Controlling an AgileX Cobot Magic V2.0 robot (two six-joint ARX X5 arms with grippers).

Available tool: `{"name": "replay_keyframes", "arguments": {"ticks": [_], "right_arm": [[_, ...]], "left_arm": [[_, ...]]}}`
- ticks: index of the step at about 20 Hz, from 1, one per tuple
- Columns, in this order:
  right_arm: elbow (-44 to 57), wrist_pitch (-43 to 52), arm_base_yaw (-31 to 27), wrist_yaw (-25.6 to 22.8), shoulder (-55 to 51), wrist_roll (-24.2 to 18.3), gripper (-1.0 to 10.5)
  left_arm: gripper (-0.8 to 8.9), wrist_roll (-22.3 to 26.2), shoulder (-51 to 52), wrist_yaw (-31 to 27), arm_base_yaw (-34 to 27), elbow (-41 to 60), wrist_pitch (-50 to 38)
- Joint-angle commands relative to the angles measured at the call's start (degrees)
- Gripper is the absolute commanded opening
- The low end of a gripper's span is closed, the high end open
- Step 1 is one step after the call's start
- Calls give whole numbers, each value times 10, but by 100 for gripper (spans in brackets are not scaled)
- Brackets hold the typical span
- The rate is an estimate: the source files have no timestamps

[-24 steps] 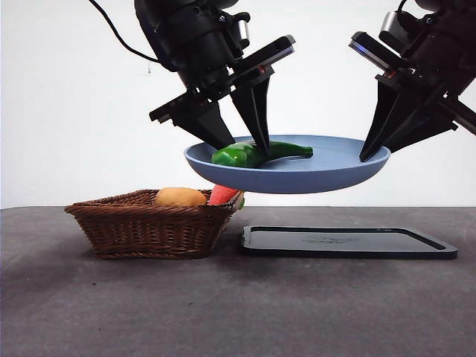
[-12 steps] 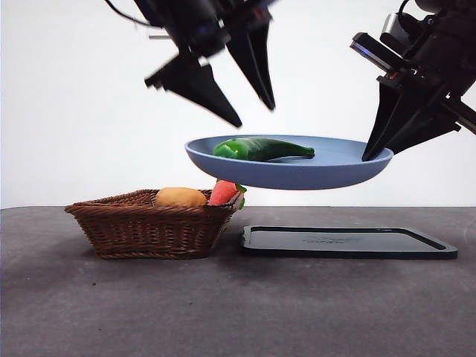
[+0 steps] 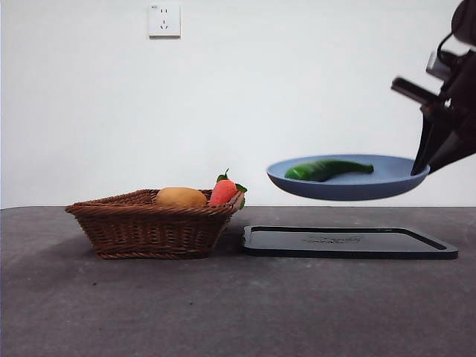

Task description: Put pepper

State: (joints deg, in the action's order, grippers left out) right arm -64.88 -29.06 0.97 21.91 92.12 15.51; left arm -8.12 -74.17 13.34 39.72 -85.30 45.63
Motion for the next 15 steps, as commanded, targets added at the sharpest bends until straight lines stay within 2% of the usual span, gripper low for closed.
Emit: {"name": "replay_keyframes", "arguments": {"ticks": [1,6,15], "right_arm": [[-36,9,-7,3,52,6,5],[-76,32,-10,5,142,6,5],[-76,45,-10,2,176,0,8]], "left_arm": [[249,8,16,2,5,-11,-1],[249,8,38,3,5,-11,-1],[249,6,38,3,5,-11,-1]]}}
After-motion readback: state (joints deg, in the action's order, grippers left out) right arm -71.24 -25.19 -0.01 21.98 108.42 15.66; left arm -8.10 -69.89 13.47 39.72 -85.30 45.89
